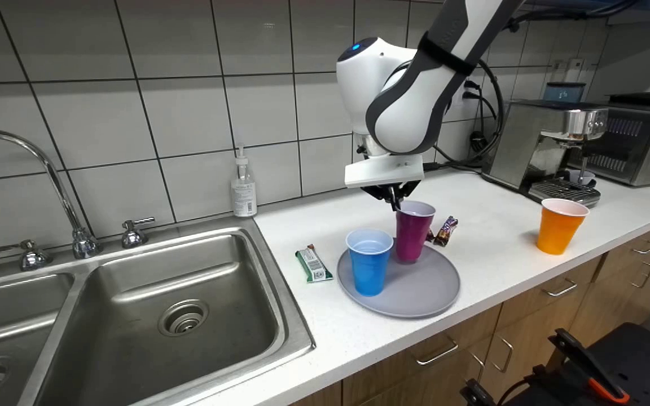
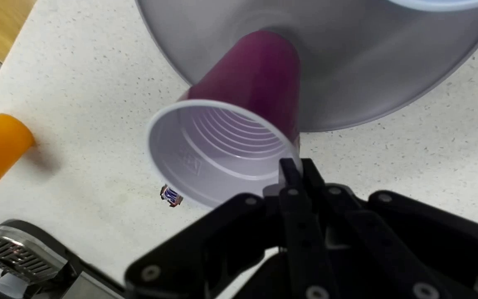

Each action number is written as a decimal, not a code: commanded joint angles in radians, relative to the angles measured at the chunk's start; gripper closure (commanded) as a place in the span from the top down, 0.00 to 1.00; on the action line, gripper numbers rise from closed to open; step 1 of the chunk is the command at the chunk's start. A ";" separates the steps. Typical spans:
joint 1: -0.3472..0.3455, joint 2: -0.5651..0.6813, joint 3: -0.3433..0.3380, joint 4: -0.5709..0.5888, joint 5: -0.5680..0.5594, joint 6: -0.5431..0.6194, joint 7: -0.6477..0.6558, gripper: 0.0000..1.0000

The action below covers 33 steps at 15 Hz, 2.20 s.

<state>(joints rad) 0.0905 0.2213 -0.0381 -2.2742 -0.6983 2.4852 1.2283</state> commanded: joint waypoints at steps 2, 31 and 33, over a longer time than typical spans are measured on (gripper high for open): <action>0.021 0.038 -0.017 0.040 -0.030 -0.006 0.059 0.01; -0.120 -0.221 -0.062 -0.132 0.164 0.054 -0.475 1.00; -0.138 -0.238 -0.072 -0.146 0.179 0.046 -0.521 1.00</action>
<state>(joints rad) -0.0167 0.0432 -0.1018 -2.3707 -0.5559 2.5221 0.8064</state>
